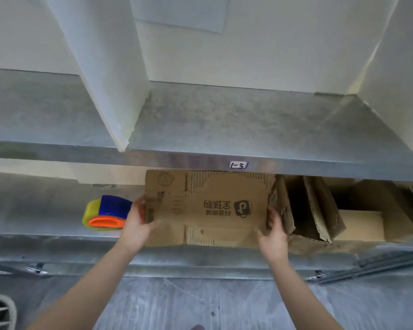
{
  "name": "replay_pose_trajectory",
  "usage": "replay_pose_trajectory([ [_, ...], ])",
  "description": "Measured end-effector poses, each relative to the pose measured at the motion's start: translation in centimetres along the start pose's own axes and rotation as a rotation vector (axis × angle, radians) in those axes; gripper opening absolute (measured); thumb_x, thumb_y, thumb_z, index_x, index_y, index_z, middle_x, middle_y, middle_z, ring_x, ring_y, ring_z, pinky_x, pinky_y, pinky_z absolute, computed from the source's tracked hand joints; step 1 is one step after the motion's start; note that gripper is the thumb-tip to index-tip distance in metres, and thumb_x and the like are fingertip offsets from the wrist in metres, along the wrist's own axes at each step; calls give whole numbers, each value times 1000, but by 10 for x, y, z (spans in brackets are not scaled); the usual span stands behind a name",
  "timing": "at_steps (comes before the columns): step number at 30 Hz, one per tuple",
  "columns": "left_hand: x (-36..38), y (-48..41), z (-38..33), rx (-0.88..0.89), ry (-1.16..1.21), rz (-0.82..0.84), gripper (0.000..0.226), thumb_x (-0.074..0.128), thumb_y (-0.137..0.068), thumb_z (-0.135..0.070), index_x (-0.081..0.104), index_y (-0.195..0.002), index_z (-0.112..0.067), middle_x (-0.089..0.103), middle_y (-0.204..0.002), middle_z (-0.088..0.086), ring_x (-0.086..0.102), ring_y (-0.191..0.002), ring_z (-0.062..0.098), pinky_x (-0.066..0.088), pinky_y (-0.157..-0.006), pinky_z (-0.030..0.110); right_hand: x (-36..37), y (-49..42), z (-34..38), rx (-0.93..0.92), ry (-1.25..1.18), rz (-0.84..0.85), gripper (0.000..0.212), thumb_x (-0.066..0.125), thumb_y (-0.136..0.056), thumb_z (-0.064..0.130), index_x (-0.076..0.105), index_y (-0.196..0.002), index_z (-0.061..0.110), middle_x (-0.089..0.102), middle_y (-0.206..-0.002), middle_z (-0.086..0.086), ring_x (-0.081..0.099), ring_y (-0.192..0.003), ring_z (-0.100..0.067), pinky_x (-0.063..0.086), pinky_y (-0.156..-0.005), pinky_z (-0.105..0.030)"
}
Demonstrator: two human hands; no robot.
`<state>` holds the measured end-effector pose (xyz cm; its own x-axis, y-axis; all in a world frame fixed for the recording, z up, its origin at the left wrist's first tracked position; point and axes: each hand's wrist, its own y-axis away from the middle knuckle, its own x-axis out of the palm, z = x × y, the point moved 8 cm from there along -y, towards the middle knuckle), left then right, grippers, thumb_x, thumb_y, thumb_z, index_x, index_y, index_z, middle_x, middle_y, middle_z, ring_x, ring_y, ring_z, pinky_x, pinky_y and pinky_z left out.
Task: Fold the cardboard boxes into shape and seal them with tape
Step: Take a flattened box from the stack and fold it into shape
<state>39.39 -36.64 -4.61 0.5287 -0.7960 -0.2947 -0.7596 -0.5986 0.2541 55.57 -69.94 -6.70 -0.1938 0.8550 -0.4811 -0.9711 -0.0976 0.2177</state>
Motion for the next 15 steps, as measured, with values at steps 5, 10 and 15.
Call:
replay_pose_trajectory([
  [5, 6, -5, -3, -39, 44, 36, 78, 71, -81, 2, 23, -139, -19, 44, -122, -4, 45, -116, 14, 39, -101, 31, 9, -6, 2, 14, -54, 31, 85, 74, -82, 5, 24, -148, 23, 43, -148, -7, 41, -137, -26, 33, -110, -36],
  [10, 4, -2, -6, -28, 112, 49, 74, 73, -82, -6, 22, -132, -24, 42, -126, -4, 43, -119, 14, 35, -102, 29, 15, -6, -6, 83, -151, 93, 87, 77, -79, 5, 23, -145, 26, 42, -148, -6, 42, -137, -24, 33, -115, -46],
  [15, -3, 2, -21, 43, 130, 95, 75, 73, -83, -22, 22, -135, -33, 45, -123, -11, 43, -120, 13, 36, -104, 31, 8, 3, 8, 9, -215, 123, 103, 79, -78, 9, 13, -147, 46, 37, -146, 6, 43, -132, -17, 35, -112, -46],
])
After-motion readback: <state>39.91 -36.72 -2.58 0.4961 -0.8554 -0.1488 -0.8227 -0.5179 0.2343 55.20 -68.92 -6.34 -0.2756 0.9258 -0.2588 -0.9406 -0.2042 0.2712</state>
